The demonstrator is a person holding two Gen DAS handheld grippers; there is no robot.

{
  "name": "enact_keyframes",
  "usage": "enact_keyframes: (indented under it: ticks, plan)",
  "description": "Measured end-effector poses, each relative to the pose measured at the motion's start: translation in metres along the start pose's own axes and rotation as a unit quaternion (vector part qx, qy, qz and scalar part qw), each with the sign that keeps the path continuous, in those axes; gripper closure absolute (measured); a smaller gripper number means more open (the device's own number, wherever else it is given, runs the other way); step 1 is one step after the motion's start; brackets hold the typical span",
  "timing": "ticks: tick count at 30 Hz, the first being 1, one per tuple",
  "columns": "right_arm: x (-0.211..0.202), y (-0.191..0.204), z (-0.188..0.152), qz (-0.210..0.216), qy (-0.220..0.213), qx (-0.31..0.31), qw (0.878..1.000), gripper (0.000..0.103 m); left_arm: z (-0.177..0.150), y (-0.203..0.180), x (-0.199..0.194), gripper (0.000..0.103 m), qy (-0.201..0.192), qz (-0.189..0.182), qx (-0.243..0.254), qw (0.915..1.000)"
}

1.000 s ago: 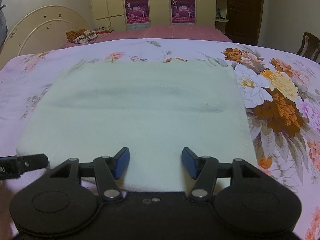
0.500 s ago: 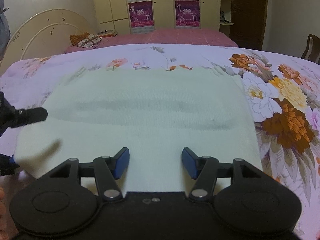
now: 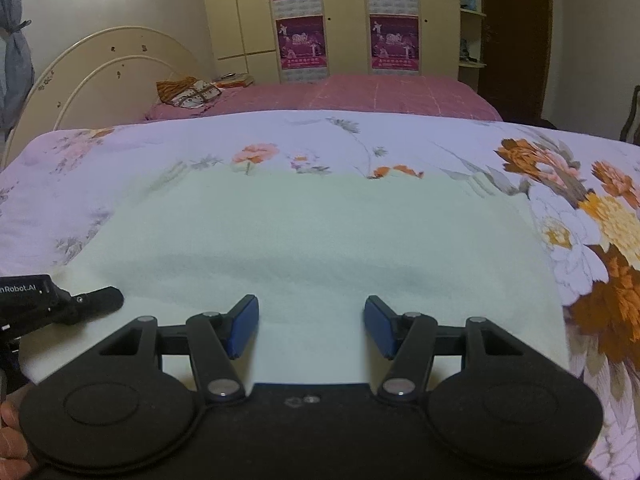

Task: Fold small clothes

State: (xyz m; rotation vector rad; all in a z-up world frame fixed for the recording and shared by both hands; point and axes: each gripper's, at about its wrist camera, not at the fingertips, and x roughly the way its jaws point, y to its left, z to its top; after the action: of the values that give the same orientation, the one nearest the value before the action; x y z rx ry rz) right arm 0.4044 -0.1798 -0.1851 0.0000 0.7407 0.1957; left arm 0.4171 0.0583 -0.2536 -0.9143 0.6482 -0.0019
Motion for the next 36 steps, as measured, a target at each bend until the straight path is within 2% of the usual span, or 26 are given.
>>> enact_keyframes:
  ticks: [5, 7, 10, 14, 18, 22, 24, 25, 27, 29, 30, 31, 33, 34, 36]
  plan:
    - [0.0, -0.001, 0.005, -0.014, -0.018, -0.003, 1.0, 0.046, 0.005, -0.023, -0.006, 0.095, -0.011, -0.01, 0.061, 0.998]
    - [0.011, 0.004, 0.0, -0.042, 0.003, -0.033, 0.999, 0.046, 0.006, -0.028, -0.015, 0.095, -0.014, -0.016, 0.082, 0.9964]
    - [0.017, 0.013, -0.013, -0.062, -0.013, -0.076, 0.995, 0.045, 0.007, -0.052, -0.018, 0.095, -0.02, -0.034, 0.134, 0.9902]
    - [0.01, 0.001, -0.007, -0.036, -0.007, -0.036, 0.999, 0.046, -0.004, -0.099, -0.015, 0.095, -0.006, -0.071, 0.226, 0.9715]
    - [-0.014, -0.027, -0.005, -0.018, -0.027, 0.035, 0.999, 0.049, -0.026, -0.134, 0.009, 0.095, 0.04, -0.094, 0.263, 0.9595]
    - [-0.04, -0.067, -0.013, -0.04, -0.032, 0.072, 0.996, 0.049, -0.06, -0.158, 0.032, 0.095, 0.095, -0.105, 0.302, 0.9429]
    - [-0.049, -0.087, -0.02, -0.05, -0.029, 0.094, 0.994, 0.049, -0.077, -0.168, 0.039, 0.094, 0.116, -0.092, 0.325, 0.9341]
    - [-0.054, -0.099, -0.025, -0.057, -0.027, 0.109, 0.992, 0.051, -0.081, -0.171, 0.041, 0.094, 0.118, -0.083, 0.328, 0.9338]
    - [-0.06, -0.116, -0.035, -0.056, -0.02, 0.137, 0.989, 0.05, -0.086, -0.173, 0.038, 0.093, 0.109, -0.071, 0.341, 0.931]
    - [-0.065, -0.127, -0.041, -0.055, -0.019, 0.157, 0.986, 0.05, -0.089, -0.178, 0.029, 0.086, 0.114, -0.077, 0.354, 0.9252]
    - [-0.068, -0.129, -0.042, -0.053, -0.019, 0.163, 0.985, 0.05, -0.089, -0.182, 0.025, 0.072, 0.119, -0.082, 0.357, 0.9227]
    - [-0.072, -0.132, -0.043, -0.046, -0.023, 0.173, 0.984, 0.05, -0.094, -0.181, 0.019, 0.053, 0.124, -0.088, 0.361, 0.9203]
    - [-0.08, -0.139, -0.042, -0.031, -0.034, 0.193, 0.98, 0.049, -0.095, -0.182, 0.001, 0.032, 0.124, -0.098, 0.367, 0.9169]
    - [-0.083, -0.14, -0.041, -0.024, -0.038, 0.202, 0.978, 0.048, -0.094, -0.181, -0.008, 0.029, 0.119, -0.1, 0.367, 0.9171]
    - [-0.085, -0.14, -0.037, -0.007, -0.039, 0.216, 0.976, 0.045, -0.086, -0.174, -0.019, 0.029, 0.117, -0.106, 0.352, 0.9228]
